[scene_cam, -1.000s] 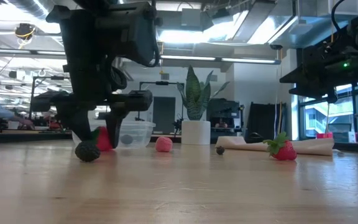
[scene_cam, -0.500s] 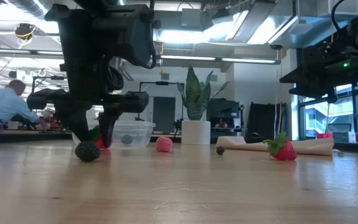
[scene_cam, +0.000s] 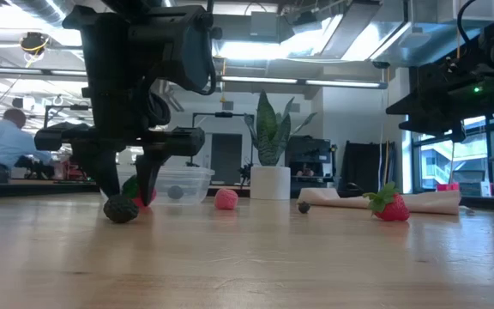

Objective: Pick and placing Produce into tupperware
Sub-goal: Put the red strawberry into the transparent container

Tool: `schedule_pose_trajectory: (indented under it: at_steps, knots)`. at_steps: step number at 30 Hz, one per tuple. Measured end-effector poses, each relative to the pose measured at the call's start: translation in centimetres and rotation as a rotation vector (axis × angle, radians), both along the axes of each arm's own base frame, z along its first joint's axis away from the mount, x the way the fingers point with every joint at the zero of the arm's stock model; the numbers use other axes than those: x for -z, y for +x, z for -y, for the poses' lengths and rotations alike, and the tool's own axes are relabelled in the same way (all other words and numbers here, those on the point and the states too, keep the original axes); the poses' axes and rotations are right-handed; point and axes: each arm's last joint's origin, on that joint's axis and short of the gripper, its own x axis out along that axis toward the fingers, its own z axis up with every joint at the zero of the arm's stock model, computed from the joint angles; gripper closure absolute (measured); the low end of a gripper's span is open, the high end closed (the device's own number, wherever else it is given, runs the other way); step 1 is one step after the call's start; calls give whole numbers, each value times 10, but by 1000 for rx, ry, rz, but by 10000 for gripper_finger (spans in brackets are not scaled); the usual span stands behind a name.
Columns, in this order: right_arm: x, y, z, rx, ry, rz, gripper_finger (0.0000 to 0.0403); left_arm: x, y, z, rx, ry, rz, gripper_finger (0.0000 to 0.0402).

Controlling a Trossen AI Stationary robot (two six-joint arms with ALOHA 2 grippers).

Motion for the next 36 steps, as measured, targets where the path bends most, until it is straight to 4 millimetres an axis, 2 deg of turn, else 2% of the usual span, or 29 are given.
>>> schedule_pose_trajectory:
  at_steps: [10,15,31,36]
  knots:
    - [0,0,0,0,0,0,106,0,0,-1,40,-15,-25,145]
    - [0,0,0,0,0,-1,106,0,2,-8,22,-1,-24,122]
    - [0,0,0,0,-1,-2,106,0,4,-19,36,5,-41,127]
    - [0,0,0,-1,-2,-2,106,0,4,-19,36,5,-42,145]
